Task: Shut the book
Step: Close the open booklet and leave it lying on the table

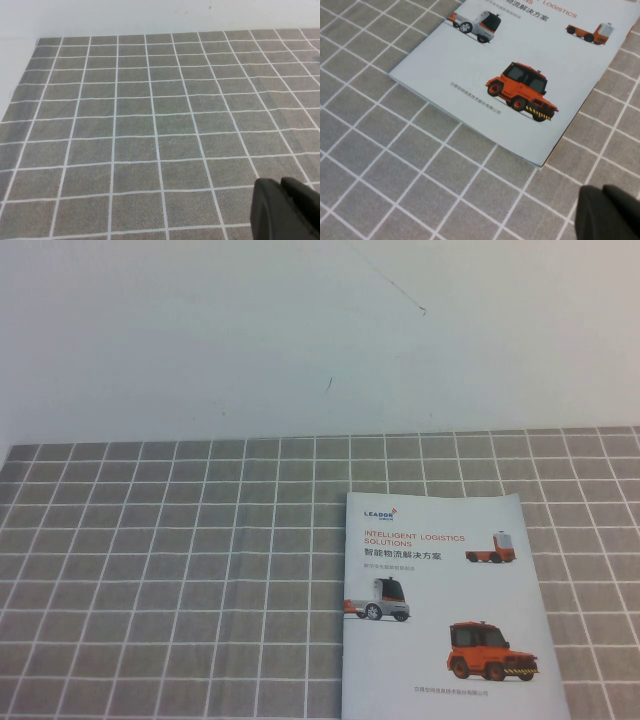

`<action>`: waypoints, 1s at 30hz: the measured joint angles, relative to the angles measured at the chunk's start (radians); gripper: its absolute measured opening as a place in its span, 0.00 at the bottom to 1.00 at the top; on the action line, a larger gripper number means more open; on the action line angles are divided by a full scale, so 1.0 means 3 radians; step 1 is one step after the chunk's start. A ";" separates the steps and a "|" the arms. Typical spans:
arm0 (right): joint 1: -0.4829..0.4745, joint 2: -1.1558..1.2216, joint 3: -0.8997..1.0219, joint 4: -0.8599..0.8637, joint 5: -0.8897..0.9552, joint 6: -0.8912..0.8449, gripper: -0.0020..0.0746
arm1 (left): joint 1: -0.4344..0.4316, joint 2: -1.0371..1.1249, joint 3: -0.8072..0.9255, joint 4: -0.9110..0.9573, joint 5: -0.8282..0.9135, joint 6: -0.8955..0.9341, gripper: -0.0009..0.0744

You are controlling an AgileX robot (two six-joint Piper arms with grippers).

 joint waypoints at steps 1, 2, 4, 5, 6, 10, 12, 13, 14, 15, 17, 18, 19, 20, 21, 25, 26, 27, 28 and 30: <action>0.0000 0.0000 0.0000 0.0000 0.0000 0.0000 0.02 | 0.0000 0.0000 0.0000 0.0000 0.0000 0.0000 0.01; 0.0000 0.0000 0.0000 0.0000 0.0000 0.0000 0.02 | 0.0000 0.0000 0.0000 0.0000 0.0000 0.0000 0.01; 0.0000 0.0000 0.0000 0.0000 0.0000 0.0000 0.02 | 0.0000 0.0000 0.0000 0.0000 0.0000 0.0000 0.01; 0.0000 0.0000 0.0000 0.0000 0.0000 0.0000 0.02 | 0.0000 0.0000 0.0000 0.0000 0.0000 0.0000 0.01; 0.0000 0.0000 0.0000 0.0000 0.0000 0.0000 0.02 | 0.0000 0.0000 0.0000 0.0000 0.0000 0.0000 0.01; 0.0000 0.0000 0.0000 0.0000 0.0000 0.0000 0.02 | 0.0000 0.0000 0.0000 0.0000 0.0000 0.0000 0.01; 0.0000 0.0000 0.0000 0.0000 0.0000 0.0000 0.02 | 0.0000 0.0000 0.0000 -0.0006 0.0000 0.0000 0.01; 0.0000 0.0000 0.0000 0.0000 0.0000 0.0000 0.02 | 0.0000 0.0000 0.0000 -0.0006 0.0000 0.0000 0.01; 0.0000 0.0000 0.0009 0.0000 -0.0018 0.0000 0.02 | 0.0000 0.0000 0.0000 -0.0006 0.0000 0.0000 0.01; 0.0000 -0.0008 0.0026 0.0000 -0.0055 0.0000 0.02 | 0.0000 0.0000 0.0000 -0.0006 0.0000 0.0000 0.01; -0.0018 -0.0052 0.0104 -0.0038 -0.0167 -0.0025 0.02 | 0.0000 0.0000 0.0000 -0.0019 0.0000 0.0000 0.01; -0.0049 -0.0085 0.0142 -0.0060 -0.0238 -0.0032 0.02 | 0.0000 0.0000 0.0000 -0.0026 0.0000 0.0000 0.01; -0.0097 -0.0124 0.0196 -0.0075 -0.0308 -0.0032 0.02 | 0.0000 0.0000 0.0000 -0.0026 0.0000 0.0000 0.01; -0.0162 -0.0173 0.0249 -0.0091 -0.0387 -0.0032 0.02 | 0.0000 0.0000 0.0000 -0.0026 0.0000 0.0000 0.01; -0.0227 -0.0223 0.0311 -0.0107 -0.0468 -0.0032 0.02 | 0.0000 0.0000 0.0000 -0.0026 0.0000 0.0000 0.01; -0.0655 -0.0567 0.0582 -0.0183 -0.0883 -0.0039 0.02 | 0.0000 0.0000 0.0000 -0.0026 0.0000 0.0000 0.01; -0.0782 -0.0671 0.0660 -0.0210 -0.0987 -0.0038 0.02 | 0.0000 0.0000 0.0000 -0.0026 0.0000 0.0000 0.01; -0.0908 -0.0780 0.0725 -0.0234 -0.1078 -0.0038 0.02 | 0.0000 0.0000 0.0000 -0.0026 0.0000 0.0000 0.01; -0.1005 -0.0865 0.0806 -0.0261 -0.1138 -0.0038 0.02 | 0.0000 0.0000 0.0000 -0.0026 0.0000 0.0000 0.01; -0.1221 -0.1072 0.0988 -0.0331 -0.1272 -0.0022 0.02 | 0.0000 0.0000 0.0000 -0.0026 0.0000 0.0000 0.01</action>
